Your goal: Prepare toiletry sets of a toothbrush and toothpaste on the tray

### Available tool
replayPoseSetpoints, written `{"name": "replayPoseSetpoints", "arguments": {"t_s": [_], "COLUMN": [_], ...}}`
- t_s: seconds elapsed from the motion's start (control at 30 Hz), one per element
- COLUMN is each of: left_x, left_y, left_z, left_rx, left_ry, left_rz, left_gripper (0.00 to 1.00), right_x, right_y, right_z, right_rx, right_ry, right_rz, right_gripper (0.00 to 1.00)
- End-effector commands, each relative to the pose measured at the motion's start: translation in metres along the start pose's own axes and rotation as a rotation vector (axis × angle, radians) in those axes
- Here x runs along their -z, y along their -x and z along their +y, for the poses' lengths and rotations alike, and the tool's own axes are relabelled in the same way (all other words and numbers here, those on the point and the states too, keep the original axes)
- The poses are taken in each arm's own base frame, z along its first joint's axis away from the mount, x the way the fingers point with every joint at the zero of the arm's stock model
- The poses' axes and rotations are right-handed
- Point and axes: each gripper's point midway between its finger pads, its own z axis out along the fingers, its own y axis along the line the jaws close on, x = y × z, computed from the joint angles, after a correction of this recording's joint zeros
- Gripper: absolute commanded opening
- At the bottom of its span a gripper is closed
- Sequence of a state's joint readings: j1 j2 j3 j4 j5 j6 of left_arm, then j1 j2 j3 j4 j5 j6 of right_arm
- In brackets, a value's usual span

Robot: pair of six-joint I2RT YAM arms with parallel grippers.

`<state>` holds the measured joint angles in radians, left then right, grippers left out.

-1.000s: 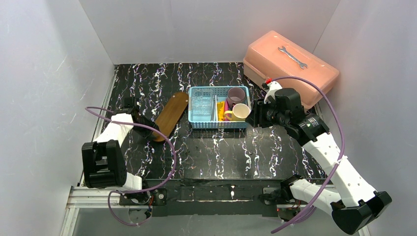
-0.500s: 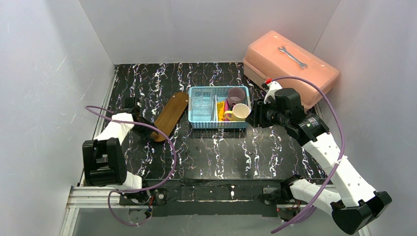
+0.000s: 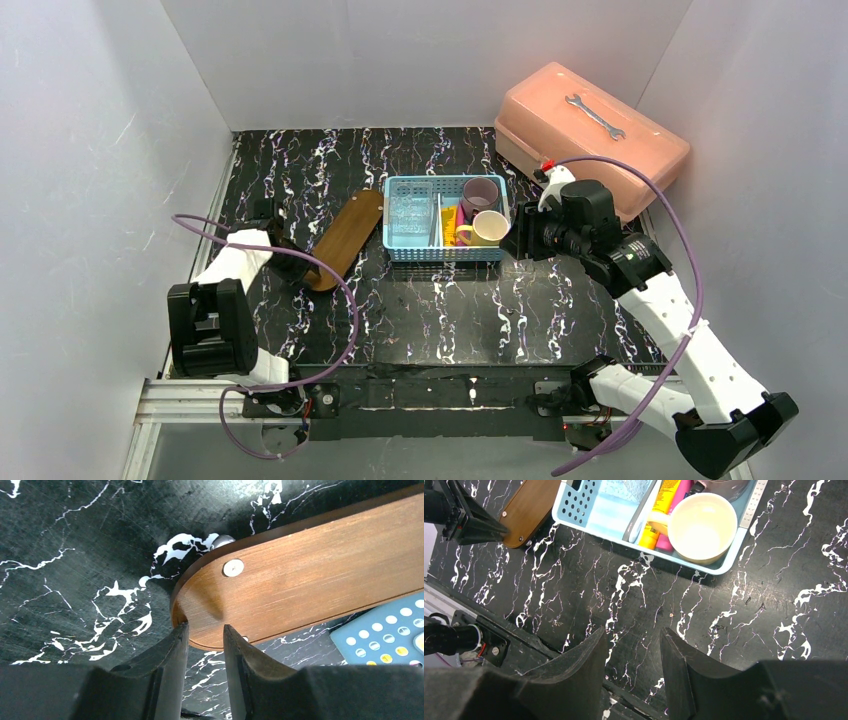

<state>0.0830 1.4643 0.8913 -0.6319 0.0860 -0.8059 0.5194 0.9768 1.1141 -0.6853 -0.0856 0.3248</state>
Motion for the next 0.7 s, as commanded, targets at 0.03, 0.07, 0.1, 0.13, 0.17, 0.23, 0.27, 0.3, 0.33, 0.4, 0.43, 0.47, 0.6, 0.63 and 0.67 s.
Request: {"name": "replayPoseSetpoints", "arguments": {"t_s": [0.03,0.07,0.1,0.13,0.17,0.23,0.27,0.3,0.33,0.4,0.43,0.47,0.6,0.63,0.67], "left_x": [0.000,0.000,0.000,0.000,0.001,0.002,0.003,0.004,0.004,0.007,0.009,0.010,0.017,0.019,0.021], "left_y": [-0.001,0.000,0.003,0.005,0.006,0.009,0.011,0.013,0.014,0.018,0.020,0.022,0.032,0.035,0.038], "left_z": [0.033,0.034,0.040,0.043,0.045,0.049,0.051,0.053,0.055,0.060,0.061,0.064,0.075,0.076,0.079], "left_rx": [-0.004,-0.002,-0.001,0.000,0.001,0.007,0.009,0.012,0.014,0.026,0.028,0.033,0.053,0.055,0.060], "left_ry": [0.123,0.126,0.152,0.162,0.166,0.175,0.181,0.187,0.193,0.204,0.207,0.213,0.240,0.243,0.250], "left_rz": [0.012,0.015,-0.003,-0.008,-0.008,-0.011,-0.013,-0.016,-0.017,-0.020,-0.022,-0.024,-0.037,-0.040,-0.045], "left_gripper": [0.31,0.31,0.31,0.31,0.31,0.31,0.31,0.31,0.31,0.31,0.31,0.31,0.31,0.31,0.31], "right_x": [0.004,0.004,0.004,0.003,0.003,0.003,0.003,0.003,0.002,0.002,0.002,0.002,0.002,0.002,0.002], "right_y": [0.003,0.003,0.004,0.004,0.004,0.004,0.004,0.004,0.004,0.003,0.003,0.003,0.002,0.003,0.002], "right_z": [0.004,0.005,0.005,0.005,0.005,0.004,0.004,0.004,0.004,0.004,0.004,0.004,0.004,0.004,0.004], "right_rx": [0.024,0.024,0.024,0.025,0.026,0.027,0.027,0.028,0.029,0.029,0.029,0.030,0.033,0.035,0.036], "right_ry": [0.022,0.023,0.023,0.023,0.024,0.023,0.023,0.023,0.023,0.025,0.026,0.025,0.025,0.025,0.025], "right_rz": [-0.027,-0.028,-0.029,-0.028,-0.030,-0.030,-0.031,-0.032,-0.031,-0.029,-0.030,-0.029,-0.029,-0.030,-0.031], "right_gripper": [0.52,0.52,0.52,0.52,0.52,0.52,0.52,0.52,0.52,0.52,0.52,0.52,0.52,0.52,0.52]}}
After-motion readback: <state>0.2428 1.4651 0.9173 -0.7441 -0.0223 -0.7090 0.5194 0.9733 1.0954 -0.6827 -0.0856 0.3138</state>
